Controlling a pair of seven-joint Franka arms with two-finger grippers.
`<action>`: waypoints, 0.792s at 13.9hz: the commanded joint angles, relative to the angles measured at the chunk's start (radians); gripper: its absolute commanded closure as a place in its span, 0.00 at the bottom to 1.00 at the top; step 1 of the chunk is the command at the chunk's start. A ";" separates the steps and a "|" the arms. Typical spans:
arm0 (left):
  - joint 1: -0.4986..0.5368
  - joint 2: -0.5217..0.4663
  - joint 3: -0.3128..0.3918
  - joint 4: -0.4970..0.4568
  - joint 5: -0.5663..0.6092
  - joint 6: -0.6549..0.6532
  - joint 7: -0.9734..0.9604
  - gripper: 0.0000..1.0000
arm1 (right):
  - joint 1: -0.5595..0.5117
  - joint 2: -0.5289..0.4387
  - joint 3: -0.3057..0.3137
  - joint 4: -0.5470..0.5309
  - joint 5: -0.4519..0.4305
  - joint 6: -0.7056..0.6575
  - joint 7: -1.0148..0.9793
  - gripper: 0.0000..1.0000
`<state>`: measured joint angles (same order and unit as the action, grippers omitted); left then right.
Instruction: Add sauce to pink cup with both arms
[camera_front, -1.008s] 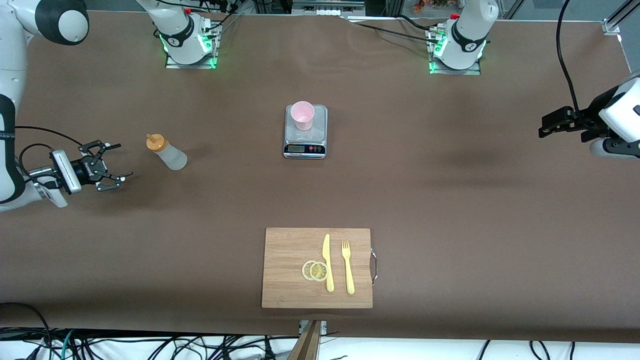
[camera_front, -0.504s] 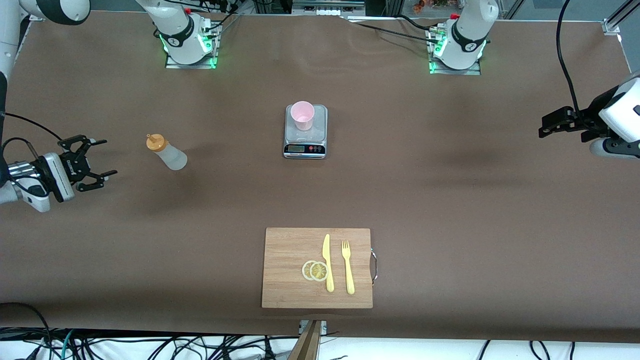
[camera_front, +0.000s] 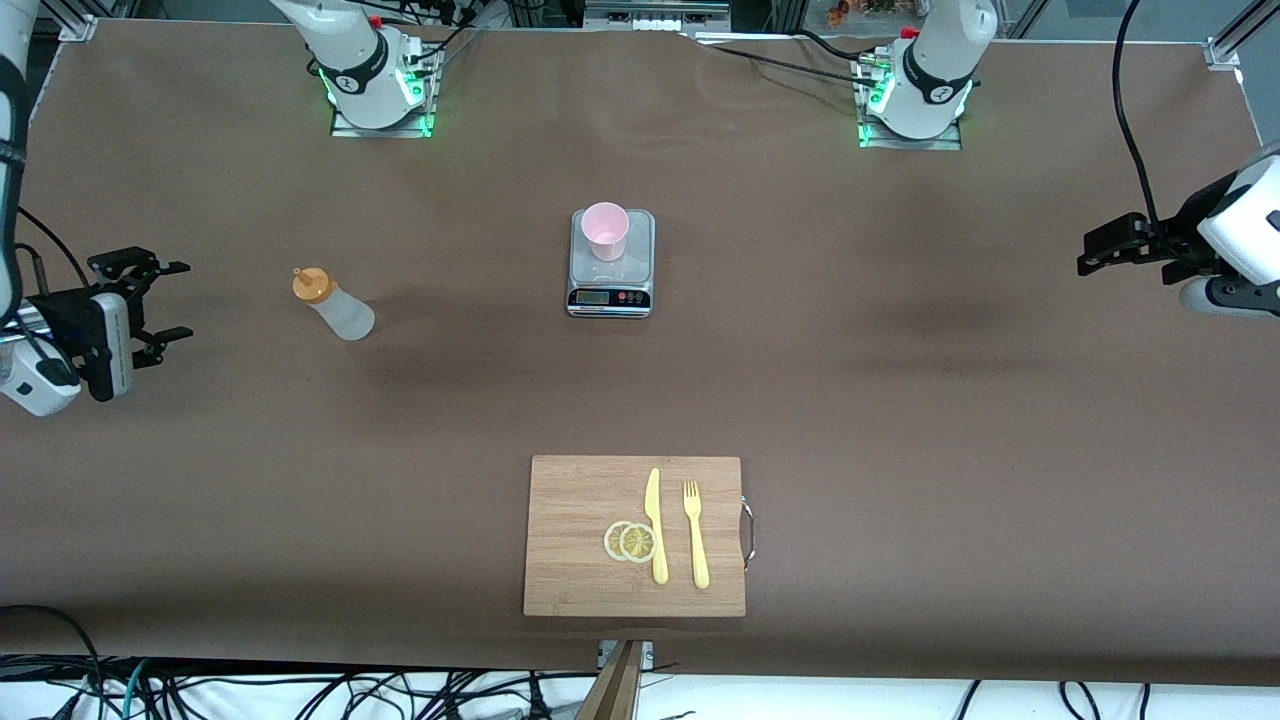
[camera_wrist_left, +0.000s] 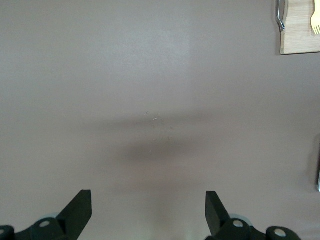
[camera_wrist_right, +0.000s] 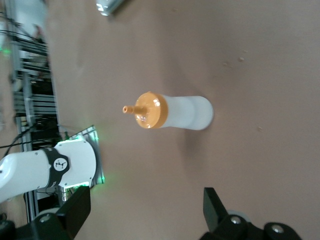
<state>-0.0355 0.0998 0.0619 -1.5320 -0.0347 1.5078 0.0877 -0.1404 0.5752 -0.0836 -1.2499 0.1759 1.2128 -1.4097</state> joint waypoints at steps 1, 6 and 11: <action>-0.003 0.014 0.003 0.032 0.009 -0.018 0.017 0.00 | 0.057 -0.198 0.004 -0.203 -0.085 0.162 0.212 0.00; -0.003 0.014 0.003 0.032 0.009 -0.018 0.017 0.00 | 0.059 -0.461 0.184 -0.477 -0.234 0.335 0.637 0.00; -0.003 0.014 0.003 0.032 0.009 -0.018 0.017 0.00 | 0.070 -0.597 0.265 -0.556 -0.259 0.386 1.217 0.00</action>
<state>-0.0355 0.0998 0.0619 -1.5317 -0.0347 1.5078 0.0877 -0.0694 0.0414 0.1820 -1.7482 -0.0650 1.5614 -0.3684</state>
